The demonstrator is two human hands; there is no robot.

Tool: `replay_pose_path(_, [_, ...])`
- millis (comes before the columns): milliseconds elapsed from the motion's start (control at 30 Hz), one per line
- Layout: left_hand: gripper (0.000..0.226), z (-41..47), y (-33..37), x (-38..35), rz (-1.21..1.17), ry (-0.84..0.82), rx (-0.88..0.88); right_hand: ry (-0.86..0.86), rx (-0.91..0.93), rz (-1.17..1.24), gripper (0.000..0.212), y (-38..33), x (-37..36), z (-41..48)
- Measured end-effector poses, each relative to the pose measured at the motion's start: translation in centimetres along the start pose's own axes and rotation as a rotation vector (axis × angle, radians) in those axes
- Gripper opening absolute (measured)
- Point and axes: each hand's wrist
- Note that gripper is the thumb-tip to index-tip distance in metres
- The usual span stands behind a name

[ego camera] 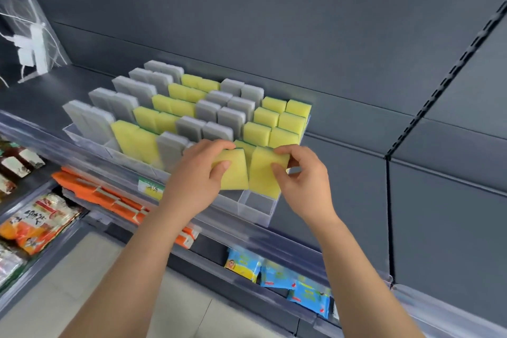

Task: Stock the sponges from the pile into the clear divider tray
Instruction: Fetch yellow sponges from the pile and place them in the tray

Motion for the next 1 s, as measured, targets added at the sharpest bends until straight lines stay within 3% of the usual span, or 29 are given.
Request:
replay_pose_path(433, [0.032,0.9,-2.0,1.1,0.077,-0.102,-0.259,0.071,-0.220,-0.257,0.029,-1.9,-3.1,-3.3])
replay_pose_path(633, [0.032,1.3,-2.7,1.1,0.100,-0.060,-0.325,0.002,-0.252,-0.434,0.028,-1.7,-3.6,-3.8])
replay_pose_path(1000, [0.028,2.1,-2.2,-0.1,0.131,-0.106,-0.384,-0.033,-0.231,-0.454,0.026,-1.2,-3.5,-3.5])
Point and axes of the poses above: each hand's wrist, its own z-axis towards the middle knuckle, its own x-axis out of the back of the hand, y = z × x, and after that the axes turned 5 degrees about z, right-handed
